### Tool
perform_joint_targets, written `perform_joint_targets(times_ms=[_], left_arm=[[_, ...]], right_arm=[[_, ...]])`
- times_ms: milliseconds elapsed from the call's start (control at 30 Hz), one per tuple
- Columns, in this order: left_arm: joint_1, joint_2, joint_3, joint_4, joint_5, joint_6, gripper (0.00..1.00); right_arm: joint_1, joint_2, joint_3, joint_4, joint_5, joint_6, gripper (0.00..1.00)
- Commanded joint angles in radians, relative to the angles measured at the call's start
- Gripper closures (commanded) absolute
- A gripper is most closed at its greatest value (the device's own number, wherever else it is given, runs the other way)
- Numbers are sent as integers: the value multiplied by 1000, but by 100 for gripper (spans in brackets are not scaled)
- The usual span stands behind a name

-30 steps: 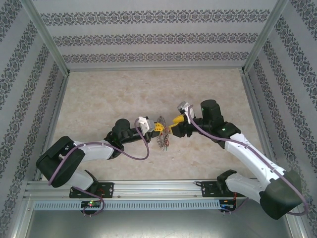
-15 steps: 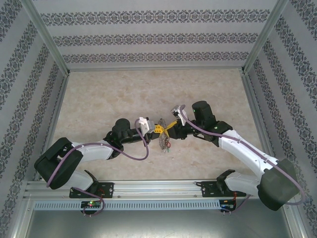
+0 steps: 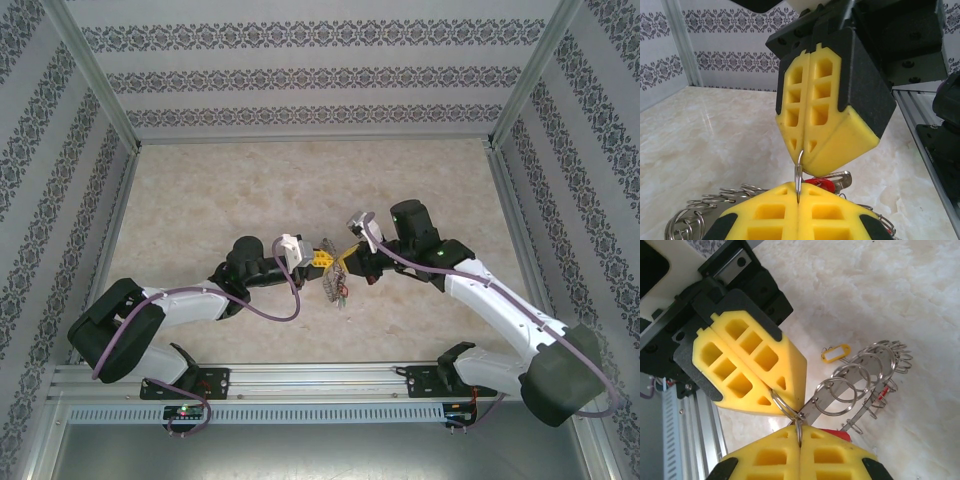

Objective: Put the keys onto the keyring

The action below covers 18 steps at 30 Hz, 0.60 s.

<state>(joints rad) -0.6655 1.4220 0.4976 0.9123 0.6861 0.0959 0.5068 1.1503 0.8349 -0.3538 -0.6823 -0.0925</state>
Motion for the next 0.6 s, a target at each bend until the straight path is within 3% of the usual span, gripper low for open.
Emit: perform_joint_targets(times_ms=[0, 233, 567], left_arm=[[13, -27, 38, 15, 65, -13, 100], [14, -19, 48, 22, 65, -19, 100], [14, -19, 48, 7, 34, -19, 100]], right_arm=[[15, 11, 21, -82, 133, -116, 81], [-44, 37, 39, -67, 254, -13, 71], [-25, -185, -108, 185, 158, 6, 56]])
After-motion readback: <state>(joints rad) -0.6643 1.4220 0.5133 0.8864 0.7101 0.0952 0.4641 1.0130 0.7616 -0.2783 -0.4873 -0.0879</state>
